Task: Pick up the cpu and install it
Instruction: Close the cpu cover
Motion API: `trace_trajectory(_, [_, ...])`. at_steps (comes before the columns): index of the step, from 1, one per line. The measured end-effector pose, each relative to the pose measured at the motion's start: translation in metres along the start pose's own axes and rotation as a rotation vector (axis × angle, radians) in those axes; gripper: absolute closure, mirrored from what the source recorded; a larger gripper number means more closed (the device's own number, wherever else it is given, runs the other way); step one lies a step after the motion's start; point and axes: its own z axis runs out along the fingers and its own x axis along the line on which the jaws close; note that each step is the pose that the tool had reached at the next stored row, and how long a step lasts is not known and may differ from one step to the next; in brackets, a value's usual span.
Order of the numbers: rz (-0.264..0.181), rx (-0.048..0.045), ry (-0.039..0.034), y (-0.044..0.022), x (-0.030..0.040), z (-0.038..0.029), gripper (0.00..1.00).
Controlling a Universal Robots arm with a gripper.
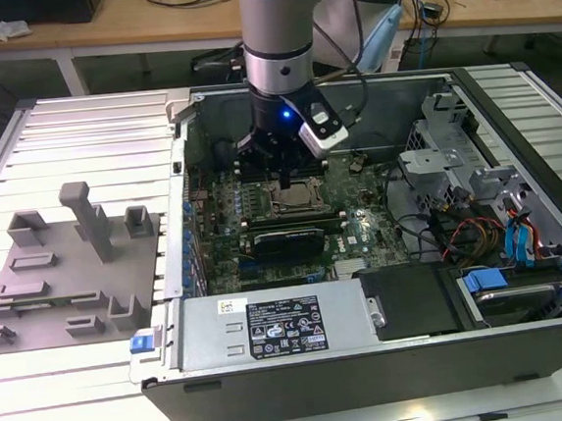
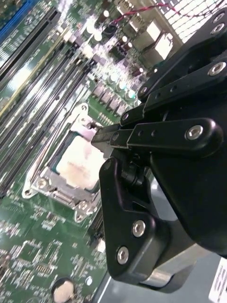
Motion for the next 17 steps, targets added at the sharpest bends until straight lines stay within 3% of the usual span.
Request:
trace_trajectory(7, [0.0,-0.0002,0.0016,-0.001,-0.0167,0.0007,0.89])
trace_trajectory(17, [0.0,-0.0002,0.0016,-0.001,-0.0171,-0.0018,0.89])
